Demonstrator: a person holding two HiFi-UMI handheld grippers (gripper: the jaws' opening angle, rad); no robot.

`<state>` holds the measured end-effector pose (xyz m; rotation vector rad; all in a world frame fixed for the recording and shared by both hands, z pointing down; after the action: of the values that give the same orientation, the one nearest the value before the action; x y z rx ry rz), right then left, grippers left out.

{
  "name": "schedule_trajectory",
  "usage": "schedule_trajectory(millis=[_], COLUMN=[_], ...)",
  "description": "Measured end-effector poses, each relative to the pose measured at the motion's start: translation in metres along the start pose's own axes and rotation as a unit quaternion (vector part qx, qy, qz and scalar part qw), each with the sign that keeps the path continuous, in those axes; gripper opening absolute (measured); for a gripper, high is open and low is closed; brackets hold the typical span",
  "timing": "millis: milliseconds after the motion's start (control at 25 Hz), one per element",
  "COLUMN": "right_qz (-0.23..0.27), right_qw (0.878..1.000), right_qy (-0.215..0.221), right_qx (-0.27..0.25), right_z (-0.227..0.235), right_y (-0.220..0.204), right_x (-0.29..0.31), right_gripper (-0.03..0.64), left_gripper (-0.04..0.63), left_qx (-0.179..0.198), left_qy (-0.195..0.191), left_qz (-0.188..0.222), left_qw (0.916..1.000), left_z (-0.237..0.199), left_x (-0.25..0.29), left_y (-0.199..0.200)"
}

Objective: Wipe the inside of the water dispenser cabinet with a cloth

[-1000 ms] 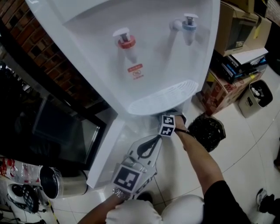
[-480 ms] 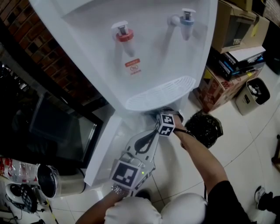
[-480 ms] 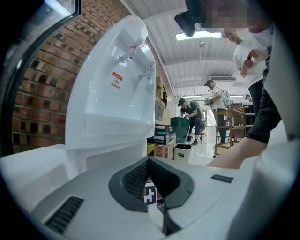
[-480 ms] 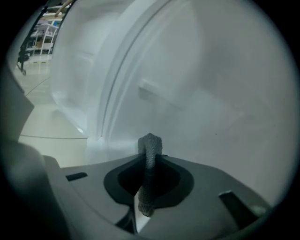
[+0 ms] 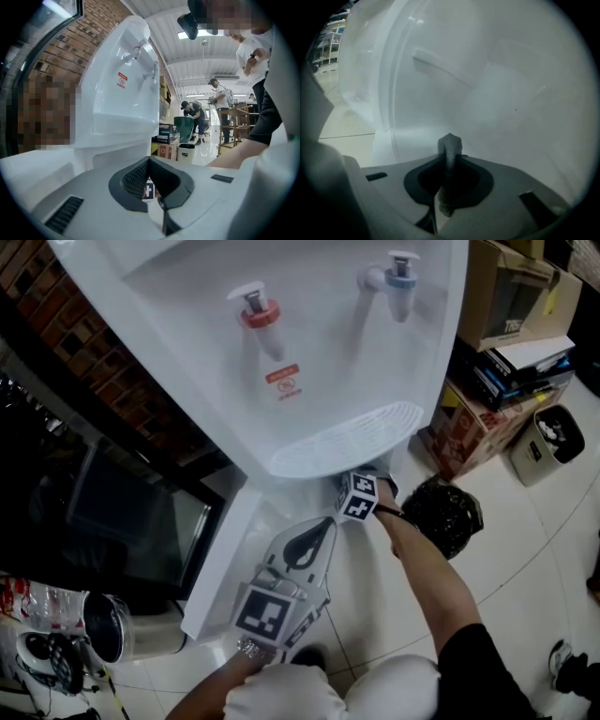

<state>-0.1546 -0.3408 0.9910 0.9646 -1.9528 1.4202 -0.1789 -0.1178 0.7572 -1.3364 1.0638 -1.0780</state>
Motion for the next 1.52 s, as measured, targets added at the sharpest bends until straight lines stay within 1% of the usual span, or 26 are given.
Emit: schedule_trajectory(millis=[280,520,640,720,760,840,920,960,1040,1120,1200,1320,1440,1520], right_qz=[-0.018,-0.014,0.018,0.055,0.081,0.144,0.205,0.227,0.256,0.27,0.273,0.271,0.271,0.27], right_qw=[0.999,0.995,0.996,0.995,0.993,0.981,0.961,0.951,0.932,0.917,0.911,0.907,0.898,0.892], right_qy=[0.043,0.086,0.083,0.073,0.068,0.053,0.032,0.02,-0.008,-0.037,-0.058,-0.068,-0.081,-0.093], right_qx=[-0.024,-0.044,-0.014,0.026,0.054,0.119,0.181,0.209,0.257,0.29,0.304,0.314,0.338,0.352], right_z=[-0.028,-0.051,-0.052,-0.047,-0.044,-0.035,-0.028,-0.027,-0.031,-0.04,-0.052,-0.067,-0.074,-0.074], right_y=[-0.007,-0.008,-0.012,-0.018,-0.019,-0.018,-0.017,-0.018,-0.021,-0.022,-0.018,-0.003,0.023,0.049], right_x=[-0.01,-0.024,-0.026,-0.025,-0.028,-0.036,-0.055,-0.066,-0.089,-0.114,-0.144,-0.199,-0.273,-0.335], right_gripper=[0.032,0.034,0.034,0.034,0.034,0.034,0.034,0.034,0.034,0.034,0.034,0.034,0.034,0.034], left_gripper=[0.002,0.002,0.002,0.002,0.002,0.002,0.002,0.002,0.002,0.002,0.002,0.002,0.002,0.002], left_qx=[0.0,0.0,0.004,0.004,0.004,0.006,0.006,0.003,0.002,0.007,0.005,0.0,-0.006,-0.007], left_qy=[0.012,0.011,0.014,0.015,0.015,0.013,0.011,0.011,0.014,0.016,0.012,0.006,0.006,0.008], left_qz=[0.006,0.007,0.013,0.01,0.009,0.015,0.022,0.016,-0.002,-0.011,-0.019,-0.028,-0.045,-0.051], left_qw=[0.9999,0.9999,0.9998,0.9998,0.9998,0.9998,0.9997,0.9998,0.9999,0.9998,0.9997,0.9996,0.999,0.9987], left_z=[-0.001,0.002,0.003,0.003,0.003,0.002,0.004,0.006,0.012,0.018,0.028,0.044,0.059,0.07], left_x=[0.0,-0.002,-0.002,-0.002,-0.002,0.0,0.002,0.001,-0.001,-0.002,-0.002,-0.005,-0.017,-0.028], left_y=[0.003,0.005,0.005,0.005,0.004,0.004,0.003,0.003,0.004,0.013,0.028,0.061,0.115,0.163])
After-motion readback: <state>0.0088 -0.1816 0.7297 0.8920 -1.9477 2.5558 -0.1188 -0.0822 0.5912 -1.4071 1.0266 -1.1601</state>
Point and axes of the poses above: the fingertips, and each gripper's own axes: x forward along the fingers, z to its right, y out of its top, the point moved 9 cm from there along -x, backward along the fingers, and after that the axes turned 14 degrees about y, right-handed, at the moved point
